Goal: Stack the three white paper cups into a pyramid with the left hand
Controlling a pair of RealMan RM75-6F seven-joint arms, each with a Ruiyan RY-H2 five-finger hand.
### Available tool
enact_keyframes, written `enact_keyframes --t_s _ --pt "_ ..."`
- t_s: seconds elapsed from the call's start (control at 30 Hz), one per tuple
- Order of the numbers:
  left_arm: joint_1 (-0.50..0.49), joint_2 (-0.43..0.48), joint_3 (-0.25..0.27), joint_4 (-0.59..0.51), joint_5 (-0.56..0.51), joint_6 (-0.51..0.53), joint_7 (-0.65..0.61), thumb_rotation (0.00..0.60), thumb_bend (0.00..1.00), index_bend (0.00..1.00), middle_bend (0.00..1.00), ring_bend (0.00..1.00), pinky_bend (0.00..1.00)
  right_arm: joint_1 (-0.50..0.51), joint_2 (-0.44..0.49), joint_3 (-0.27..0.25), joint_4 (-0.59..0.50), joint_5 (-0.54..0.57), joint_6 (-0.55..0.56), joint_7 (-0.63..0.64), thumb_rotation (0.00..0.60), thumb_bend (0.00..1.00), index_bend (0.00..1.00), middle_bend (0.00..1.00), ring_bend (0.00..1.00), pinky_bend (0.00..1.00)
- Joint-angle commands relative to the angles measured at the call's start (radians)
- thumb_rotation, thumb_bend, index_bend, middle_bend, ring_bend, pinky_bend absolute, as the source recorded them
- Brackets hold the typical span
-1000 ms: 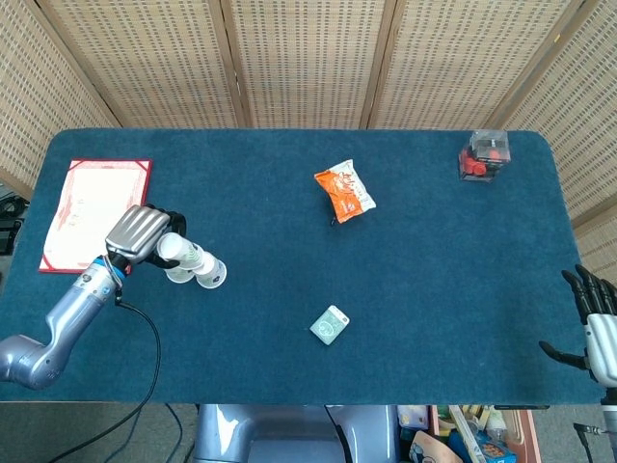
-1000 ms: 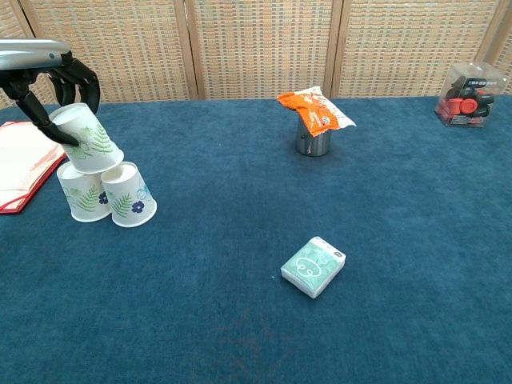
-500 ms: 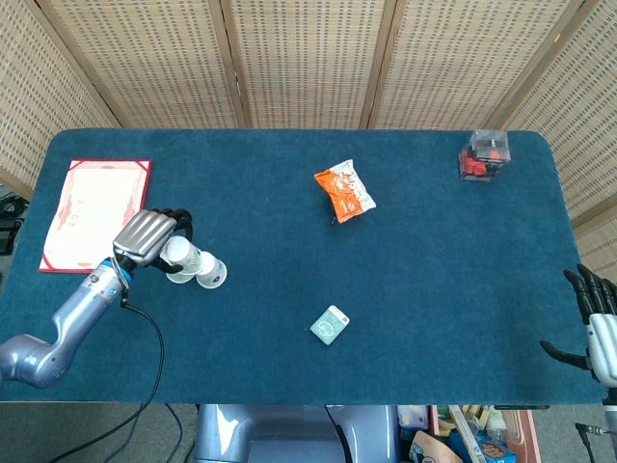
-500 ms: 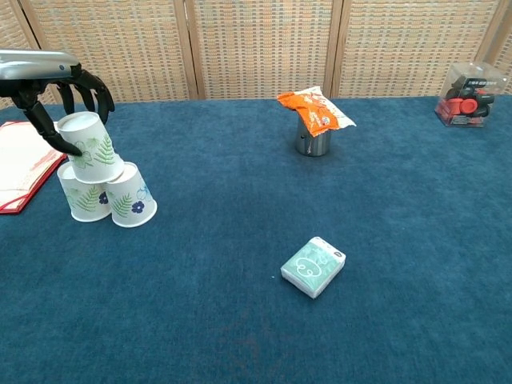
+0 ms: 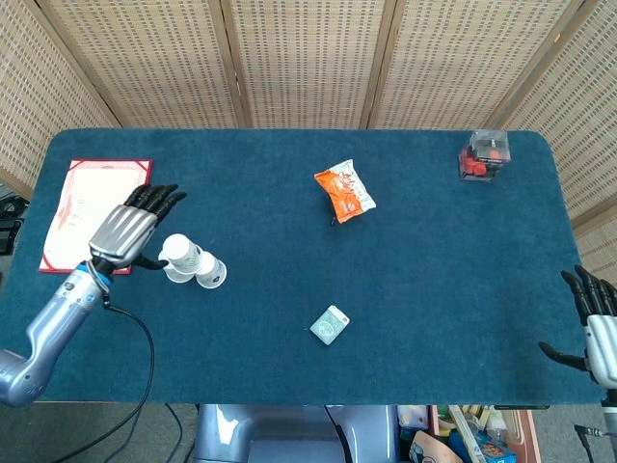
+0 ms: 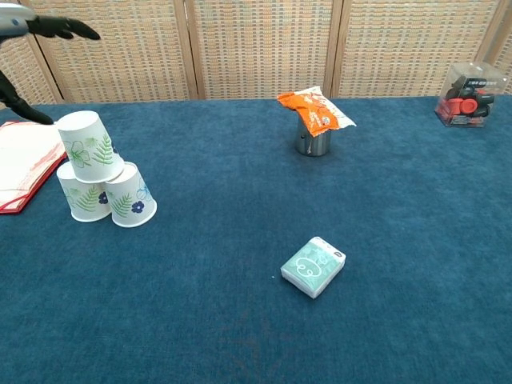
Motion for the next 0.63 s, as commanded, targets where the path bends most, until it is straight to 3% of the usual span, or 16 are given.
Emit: enact_keyframes --t_s 0.03,0.13,0.37,0.63 --pt "0.164 0.030 0.010 -0.070 0.034 0.302 0.085 0.600 0.06 0.00 0.00 0.00 0.00 -0.001 0.001 -0.001 -0.001 -0.004 0.004 0.000 0.600 0.00 0.00 0.00 0.00 0.00" --pt "0.263 0.016 0.031 -0.068 0.044 0.450 0.093 0.600 0.06 0.00 0.00 0.00 0.00 -0.002 0.001 -0.002 -0.003 -0.008 0.008 0.000 0.600 0.00 0.00 0.00 0.00 0.00" --pt "0.430 0.011 0.085 -0.074 0.016 0.589 0.020 0.600 0.06 0.00 0.00 0.00 0.00 -0.006 0.000 -0.004 -0.009 -0.018 0.021 -0.012 0.600 0.00 0.00 0.00 0.00 0.00" --pt "0.543 -0.007 0.152 -0.001 0.048 0.584 -0.116 0.600 0.06 0.00 0.00 0.00 0.00 -0.016 -0.005 -0.012 -0.020 -0.038 0.045 -0.043 0.600 0.00 0.00 0.00 0.00 0.00"
